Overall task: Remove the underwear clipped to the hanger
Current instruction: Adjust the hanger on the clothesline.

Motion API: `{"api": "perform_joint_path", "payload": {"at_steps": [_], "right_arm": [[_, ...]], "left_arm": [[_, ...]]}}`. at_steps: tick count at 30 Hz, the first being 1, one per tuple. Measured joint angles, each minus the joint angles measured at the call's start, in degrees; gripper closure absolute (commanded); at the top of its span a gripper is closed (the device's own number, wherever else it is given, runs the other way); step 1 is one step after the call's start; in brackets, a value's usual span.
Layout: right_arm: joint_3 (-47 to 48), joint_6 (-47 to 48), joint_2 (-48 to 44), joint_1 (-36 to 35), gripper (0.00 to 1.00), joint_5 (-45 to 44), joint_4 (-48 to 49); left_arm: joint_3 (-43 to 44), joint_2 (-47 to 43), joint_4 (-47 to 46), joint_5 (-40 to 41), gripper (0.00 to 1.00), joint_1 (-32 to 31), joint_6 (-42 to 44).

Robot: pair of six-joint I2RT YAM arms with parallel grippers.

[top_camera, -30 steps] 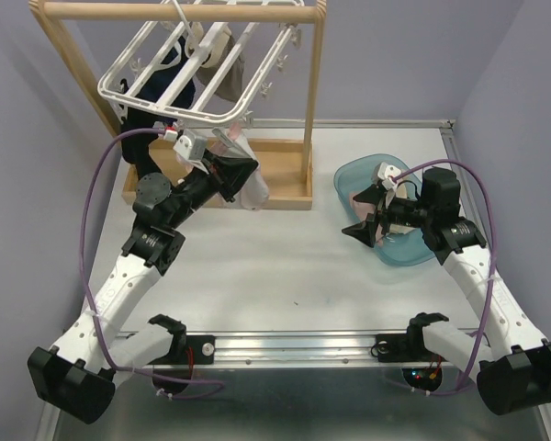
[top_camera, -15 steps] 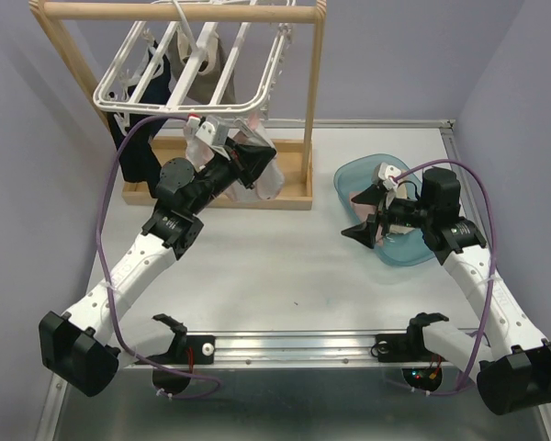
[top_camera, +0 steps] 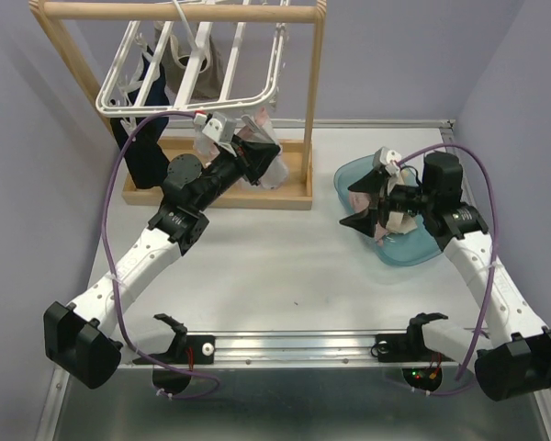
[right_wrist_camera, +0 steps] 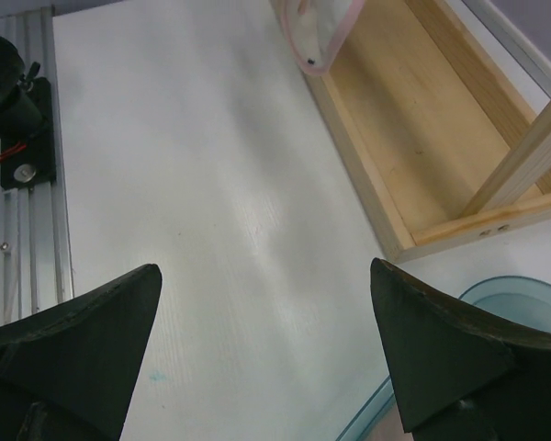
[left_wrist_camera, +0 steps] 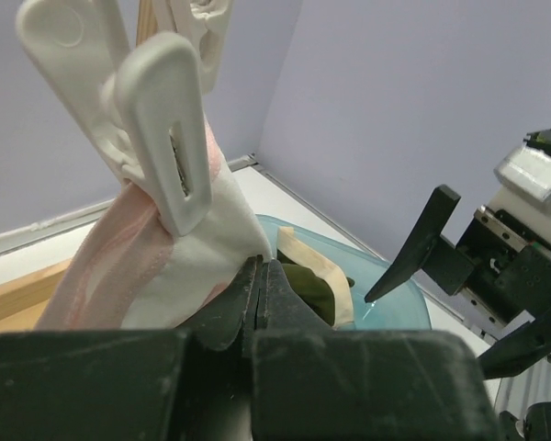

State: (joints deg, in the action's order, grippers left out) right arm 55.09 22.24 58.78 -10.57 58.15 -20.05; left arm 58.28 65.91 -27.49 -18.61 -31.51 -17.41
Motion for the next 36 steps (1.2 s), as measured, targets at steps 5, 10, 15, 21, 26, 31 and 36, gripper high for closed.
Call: {"api": "perform_joint_path", "payload": {"at_steps": [5, 10, 15, 21, 26, 31, 36], "right_arm": [[10.73, -3.23, 6.40, -0.02, 0.00, 4.48, -0.04], [18.73, -6.93, 10.25, -1.88, 0.00, 5.81, 0.55], [22.62, -9.84, 11.47, -6.97, 0.00, 4.70, 0.59], [26.51, -12.44, 14.69, -15.63, 0.00, -1.46, 0.72], [28.89, -13.46, 18.84, -19.61, 0.00, -7.28, 0.66], [29.90, -13.00, 21.18, -21.05, 0.00, -12.28, 0.37], [33.46, -12.37, 23.96, -25.77, 0.00, -18.36, 0.15]], "left_arm": [[0.00, -0.74, 1.27, 0.72, 0.64, -0.02, 1.01], [0.00, -2.12, 3.08, 1.62, 0.41, -0.04, 1.90], [0.13, -5.20, 6.08, 2.78, 0.36, -0.04, 2.60], [1.75, -9.09, 11.45, 3.41, 0.34, -0.04, 3.87], [1.77, -14.58, 17.14, 5.03, 0.31, -0.04, 5.44], [3.08, -20.39, 22.99, 8.94, 0.29, -0.04, 8.72], [5.09, -25.33, 28.13, 13.73, 0.28, -0.04, 11.43]]}}
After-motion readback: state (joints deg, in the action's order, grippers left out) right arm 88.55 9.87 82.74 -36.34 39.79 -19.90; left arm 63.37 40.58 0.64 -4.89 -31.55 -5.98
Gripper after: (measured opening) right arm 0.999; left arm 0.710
